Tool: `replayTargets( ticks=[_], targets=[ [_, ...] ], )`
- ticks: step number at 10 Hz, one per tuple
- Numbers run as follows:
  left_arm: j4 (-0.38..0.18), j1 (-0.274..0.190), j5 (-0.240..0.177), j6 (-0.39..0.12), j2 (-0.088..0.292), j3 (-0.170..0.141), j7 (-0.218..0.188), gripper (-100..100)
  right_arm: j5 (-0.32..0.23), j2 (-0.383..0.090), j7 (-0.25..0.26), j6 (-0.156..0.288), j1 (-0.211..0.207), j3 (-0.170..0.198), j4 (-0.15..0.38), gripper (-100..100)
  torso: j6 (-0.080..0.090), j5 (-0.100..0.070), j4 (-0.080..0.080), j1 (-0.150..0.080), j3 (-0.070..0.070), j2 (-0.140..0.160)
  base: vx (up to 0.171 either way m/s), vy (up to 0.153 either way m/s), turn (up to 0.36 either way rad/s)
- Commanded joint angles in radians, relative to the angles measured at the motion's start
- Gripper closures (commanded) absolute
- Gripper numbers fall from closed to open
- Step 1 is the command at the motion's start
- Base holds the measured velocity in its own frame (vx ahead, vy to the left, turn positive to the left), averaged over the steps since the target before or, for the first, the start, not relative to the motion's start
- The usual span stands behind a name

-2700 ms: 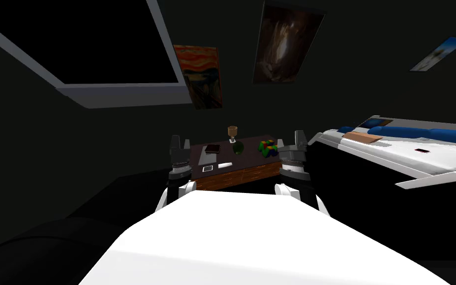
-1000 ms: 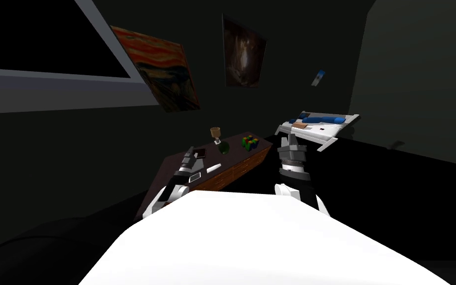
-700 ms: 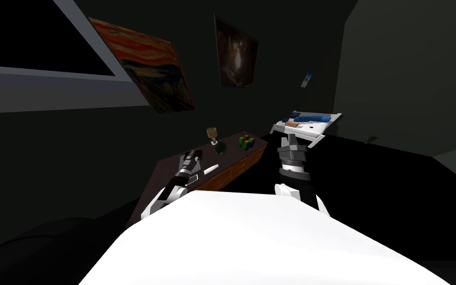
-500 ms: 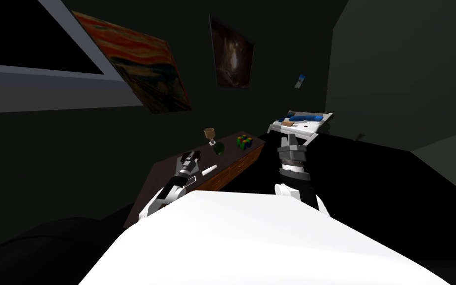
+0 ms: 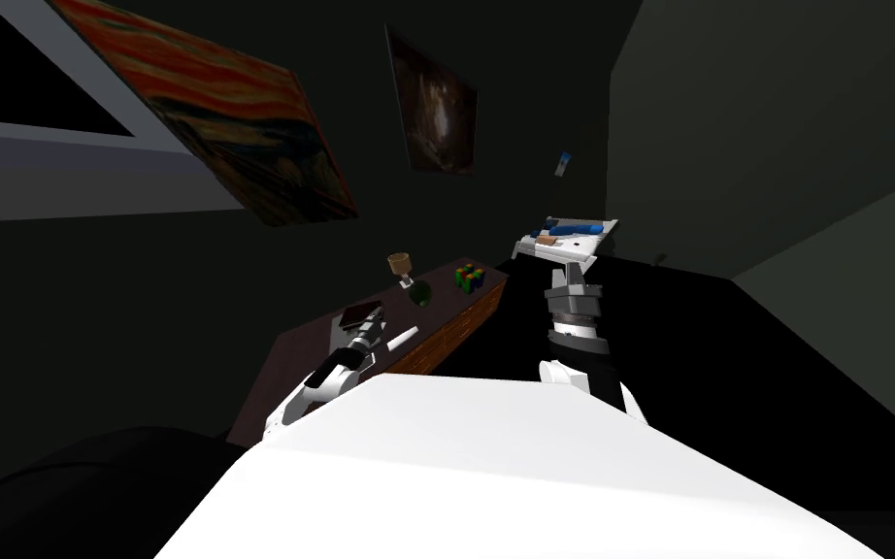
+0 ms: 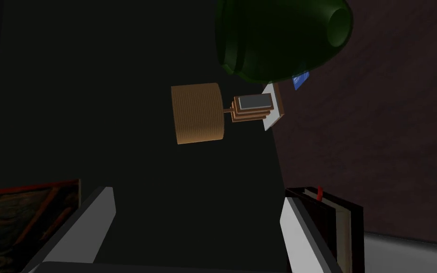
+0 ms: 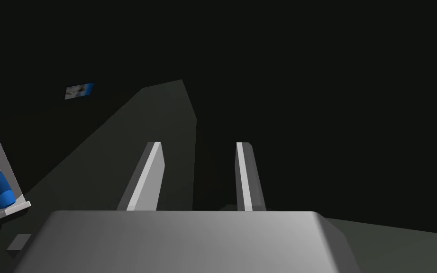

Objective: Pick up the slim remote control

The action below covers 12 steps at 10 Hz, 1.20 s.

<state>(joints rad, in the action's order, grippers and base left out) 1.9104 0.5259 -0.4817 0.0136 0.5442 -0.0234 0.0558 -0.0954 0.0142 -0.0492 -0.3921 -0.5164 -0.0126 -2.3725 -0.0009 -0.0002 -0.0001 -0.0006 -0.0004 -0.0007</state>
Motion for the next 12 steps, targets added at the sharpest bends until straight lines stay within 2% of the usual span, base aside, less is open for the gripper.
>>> replayTargets(
  ticks=[1,2,3,4,5,6,7,8,9,10,11,12],
  targets=[
    [-0.050,-0.004,-0.050,-0.050,0.042,0.005,-0.008,-100,0.000,0.000,0.000,0.000,0.000,0.000,0.000,0,0.000,0.000,0.000,0.000,0.000,0.000,0.012,-0.029,-0.223],
    [-0.063,-0.004,-0.062,-0.057,0.042,0.005,-0.008,-100,0.000,0.000,0.000,0.000,0.000,0.000,0.000,0,0.001,0.000,0.000,0.000,0.000,0.000,0.009,-0.021,-0.141],
    [-0.109,-0.005,-0.099,-0.095,0.074,0.007,-0.015,-100,0.000,0.000,0.000,0.000,0.000,0.000,0.000,0,0.000,0.000,0.000,0.000,0.000,0.000,0.018,-0.029,-0.213],
    [-0.109,-0.005,-0.112,-0.109,0.074,0.007,-0.015,-100,0.000,0.000,0.000,0.000,0.000,0.000,0.000,0,0.000,0.000,0.000,-0.001,0.000,0.000,0.016,-0.025,-0.132],
    [-0.144,-0.007,-0.154,-0.141,0.104,0.009,-0.023,-100,0.000,0.000,0.000,0.000,0.000,0.000,0.000,0,0.000,0.000,0.000,-0.001,0.000,0.000,0.018,-0.032,-0.213],
    [-0.158,-0.007,-0.161,-0.160,0.104,0.009,-0.023,-100,0.000,0.000,0.000,0.000,0.000,0.000,0.000,0,0.000,0.000,0.000,-0.001,0.000,-0.001,0.018,-0.029,-0.130],
    [-0.192,-0.009,-0.202,-0.191,0.131,0.011,-0.032,-100,0.000,0.000,0.000,0.000,0.000,0.000,0.000,0,0.000,0.000,0.000,-0.001,0.000,-0.001,0.036,-0.047,-0.221],
    [-0.208,-0.009,-0.210,-0.211,0.131,0.011,-0.032,-100,0.000,0.000,0.000,0.000,0.000,0.000,0.000,0,0.000,0.000,0.000,-0.002,-0.001,-0.002,0.031,-0.032,-0.116],
    [-0.237,-0.011,-0.245,-0.246,0.157,0.013,-0.042,-100,0.000,0.000,0.000,0.000,0.000,0.000,0.000,0,0.000,0.000,0.000,-0.001,-0.001,-0.001,0.039,-0.040,-0.210],
    [-0.260,-0.011,-0.258,-0.260,0.157,0.013,-0.042,-100,0.000,0.000,0.000,0.000,0.000,0.000,0.000,0,0.000,0.000,0.000,-0.001,-0.001,-0.002,0.033,-0.025,-0.093],
    [-0.295,-0.013,-0.304,-0.290,0.180,0.014,-0.054,-100,0.000,0.000,0.000,0.000,0.000,0.000,0.000,0,-0.001,0.000,0.000,-0.001,-0.001,-0.001,0.048,-0.036,-0.164],
    [-0.313,-0.013,-0.305,-0.308,0.180,0.014,-0.054,-100,0.000,0.000,0.000,0.000,0.000,0.000,0.000,0,0.000,0.000,0.000,-0.001,-0.001,-0.002,0.041,-0.025,-0.108]
  ],
)
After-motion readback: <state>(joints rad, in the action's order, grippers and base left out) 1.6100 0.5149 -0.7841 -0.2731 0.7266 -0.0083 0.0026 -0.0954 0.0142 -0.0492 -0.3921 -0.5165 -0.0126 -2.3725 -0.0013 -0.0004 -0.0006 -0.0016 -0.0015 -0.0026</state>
